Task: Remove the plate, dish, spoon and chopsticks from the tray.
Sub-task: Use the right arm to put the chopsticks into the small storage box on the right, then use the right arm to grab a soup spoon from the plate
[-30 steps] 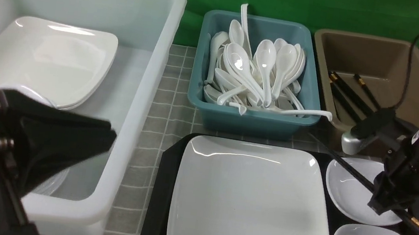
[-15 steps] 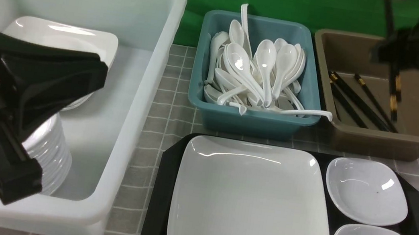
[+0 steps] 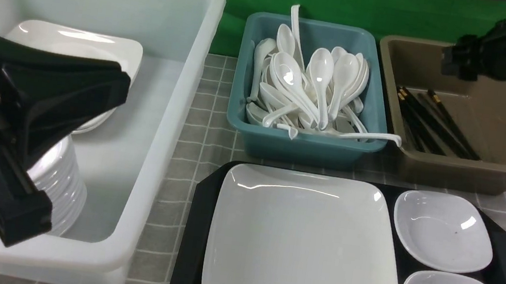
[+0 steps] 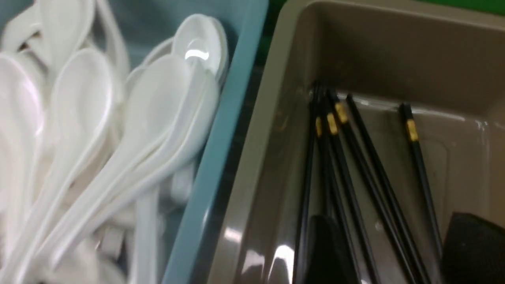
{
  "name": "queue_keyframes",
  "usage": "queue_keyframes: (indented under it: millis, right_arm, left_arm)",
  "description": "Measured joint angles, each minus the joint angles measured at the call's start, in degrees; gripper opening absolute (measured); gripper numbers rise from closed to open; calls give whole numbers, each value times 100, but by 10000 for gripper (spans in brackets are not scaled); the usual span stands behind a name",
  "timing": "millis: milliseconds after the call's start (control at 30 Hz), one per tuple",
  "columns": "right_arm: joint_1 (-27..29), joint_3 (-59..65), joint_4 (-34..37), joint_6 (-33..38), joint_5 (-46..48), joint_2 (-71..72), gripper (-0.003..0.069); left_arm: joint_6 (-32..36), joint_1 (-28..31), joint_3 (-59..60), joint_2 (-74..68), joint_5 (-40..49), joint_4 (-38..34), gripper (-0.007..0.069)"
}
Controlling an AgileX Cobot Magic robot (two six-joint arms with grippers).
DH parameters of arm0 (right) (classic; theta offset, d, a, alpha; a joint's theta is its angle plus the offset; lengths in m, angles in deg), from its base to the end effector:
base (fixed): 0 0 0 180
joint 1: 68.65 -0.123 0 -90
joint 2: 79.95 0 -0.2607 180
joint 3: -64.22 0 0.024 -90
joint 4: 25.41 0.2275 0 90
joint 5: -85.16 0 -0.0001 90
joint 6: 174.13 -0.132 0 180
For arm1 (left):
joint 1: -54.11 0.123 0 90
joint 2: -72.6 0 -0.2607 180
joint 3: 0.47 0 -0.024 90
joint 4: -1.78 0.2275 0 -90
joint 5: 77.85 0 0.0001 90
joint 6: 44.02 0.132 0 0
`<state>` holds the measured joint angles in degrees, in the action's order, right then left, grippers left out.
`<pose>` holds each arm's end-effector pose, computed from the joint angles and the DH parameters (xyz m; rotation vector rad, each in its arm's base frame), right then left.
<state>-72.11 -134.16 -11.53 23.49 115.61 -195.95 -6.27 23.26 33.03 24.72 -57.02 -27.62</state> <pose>0.4453 0.0430 0.2714 -0.2419 2.2059 0.1149 0.1380 -0.1093 0.3522 0.7326 1.5961 -0.4191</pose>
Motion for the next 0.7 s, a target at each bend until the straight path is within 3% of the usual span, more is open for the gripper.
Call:
queue_keyframes:
  millis: [233, 333, 533, 700]
  right_arm:
    - [-62, 211, -361, 366, 2541, 1287, 387]
    - [-260, 1290, -412, 472, 3579, 2006, 386]
    - [-619, 3429, -613, 871, 3497, 2855, 430]
    - [-844, 4703, -1142, 985, 2649, 2933, 477]
  left_arm:
    - [0, 0, 0, 0, 161, 277, 20]
    - [0, 0, 0, 0, 287, 277, 20]
    - [0, 0, 0, 0, 368, 277, 20]
    - [-5, 0, 0, 0, 379, 277, 20]
